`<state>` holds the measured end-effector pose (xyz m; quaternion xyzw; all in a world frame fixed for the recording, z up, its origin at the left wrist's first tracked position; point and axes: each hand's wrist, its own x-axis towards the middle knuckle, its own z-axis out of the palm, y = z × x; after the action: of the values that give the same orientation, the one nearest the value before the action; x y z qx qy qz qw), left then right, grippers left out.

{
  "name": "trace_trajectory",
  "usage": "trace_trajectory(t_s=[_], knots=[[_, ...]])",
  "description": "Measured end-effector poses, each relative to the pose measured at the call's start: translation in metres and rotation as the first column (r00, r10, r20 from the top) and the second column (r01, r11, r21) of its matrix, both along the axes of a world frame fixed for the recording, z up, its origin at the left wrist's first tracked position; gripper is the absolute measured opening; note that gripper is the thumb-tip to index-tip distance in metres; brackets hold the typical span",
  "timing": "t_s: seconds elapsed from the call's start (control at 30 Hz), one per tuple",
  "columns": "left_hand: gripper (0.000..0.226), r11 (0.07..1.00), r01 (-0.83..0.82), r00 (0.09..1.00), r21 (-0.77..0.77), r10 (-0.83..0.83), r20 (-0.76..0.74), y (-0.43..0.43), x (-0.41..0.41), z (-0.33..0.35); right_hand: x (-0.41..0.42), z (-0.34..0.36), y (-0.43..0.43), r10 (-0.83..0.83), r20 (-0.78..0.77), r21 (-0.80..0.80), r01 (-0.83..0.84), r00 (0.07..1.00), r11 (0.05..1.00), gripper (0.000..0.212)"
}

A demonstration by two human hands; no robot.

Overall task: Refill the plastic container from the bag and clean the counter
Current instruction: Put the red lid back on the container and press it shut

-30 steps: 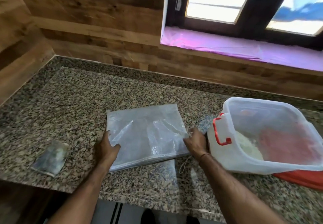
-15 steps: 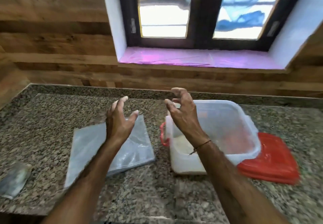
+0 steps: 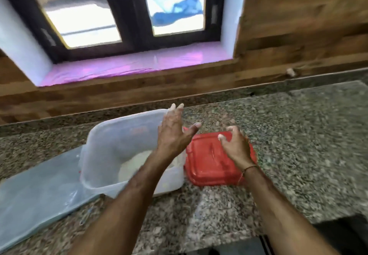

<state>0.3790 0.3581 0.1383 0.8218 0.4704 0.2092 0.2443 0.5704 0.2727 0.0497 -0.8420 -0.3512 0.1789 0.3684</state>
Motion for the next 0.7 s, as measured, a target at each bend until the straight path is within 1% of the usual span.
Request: trace_trajectory(t_s=[0.03, 0.07, 0.13, 0.17, 0.2, 0.27, 0.3, 0.4, 0.5, 0.53, 0.6, 0.67, 0.7], knots=[[0.100, 0.999, 0.028, 0.997, -0.030, -0.030, -0.070, -0.003, 0.014, -0.007, 0.011, -0.014, -0.008, 0.004, -0.002, -0.082, -0.005, 1.000, 0.997, 0.048], [0.100, 0.999, 0.044, 0.985, -0.029, -0.048, -0.165, -0.007, 0.024, -0.013, 0.019, -0.025, -0.016, 0.010, -0.009, -0.169, -0.011, 1.000, 0.986, 0.054], [0.101, 0.997, 0.059, 0.937, 0.047, -0.039, -0.347, -0.015, 0.033, -0.025, 0.034, -0.046, -0.029, -0.022, -0.019, -0.302, 0.015, 1.000, 0.953, 0.068], [0.103, 0.995, 0.062, 0.922, 0.084, -0.025, -0.385, -0.019, 0.032, -0.029, 0.041, -0.057, -0.034, -0.056, -0.028, -0.349, 0.043, 0.998, 0.936, 0.074], [0.103, 0.993, 0.058, 0.922, 0.101, -0.014, -0.388, -0.022, 0.031, -0.030, 0.047, -0.064, -0.039, -0.088, -0.050, -0.391, 0.062, 0.995, 0.918, 0.078], [0.103, 0.994, 0.045, 0.929, 0.103, -0.003, -0.370, -0.027, 0.027, -0.030, 0.055, -0.075, -0.043, -0.134, -0.121, -0.421, 0.071, 0.983, 0.904, 0.084], [0.104, 0.994, 0.040, 0.928, 0.103, 0.001, -0.371, -0.029, 0.026, -0.030, 0.057, -0.080, -0.044, -0.136, -0.134, -0.413, 0.069, 0.982, 0.908, 0.088], [0.105, 0.994, 0.033, 0.917, 0.107, 0.012, -0.399, -0.033, 0.025, -0.029, 0.055, -0.087, -0.040, -0.115, -0.104, -0.413, 0.062, 0.988, 0.909, 0.101], [0.108, 0.994, 0.028, 0.916, 0.103, 0.016, -0.400, -0.032, 0.026, -0.031, 0.057, -0.091, -0.035, -0.180, -0.129, -0.386, 0.118, 0.975, 0.915, 0.093], [0.108, 0.994, 0.029, 0.913, 0.106, 0.017, -0.408, -0.031, 0.026, -0.032, 0.058, -0.089, -0.035, -0.235, -0.182, -0.361, 0.157, 0.955, 0.919, 0.087], [0.108, 0.992, 0.031, 0.905, 0.119, 0.022, -0.425, -0.030, 0.026, -0.033, 0.064, -0.092, -0.037, -0.319, -0.359, -0.261, 0.234, 0.877, 0.937, 0.074], [0.107, 0.992, 0.030, 0.899, 0.122, 0.027, -0.437, -0.030, 0.027, -0.033, 0.066, -0.092, -0.041, -0.313, -0.573, -0.139, 0.286, 0.758, 0.948, 0.064], [0.107, 0.992, 0.029, 0.896, 0.122, 0.028, -0.443, -0.030, 0.027, -0.032, 0.067, -0.093, -0.043, -0.293, -0.654, -0.086, 0.316, 0.697, 0.945, 0.059]])
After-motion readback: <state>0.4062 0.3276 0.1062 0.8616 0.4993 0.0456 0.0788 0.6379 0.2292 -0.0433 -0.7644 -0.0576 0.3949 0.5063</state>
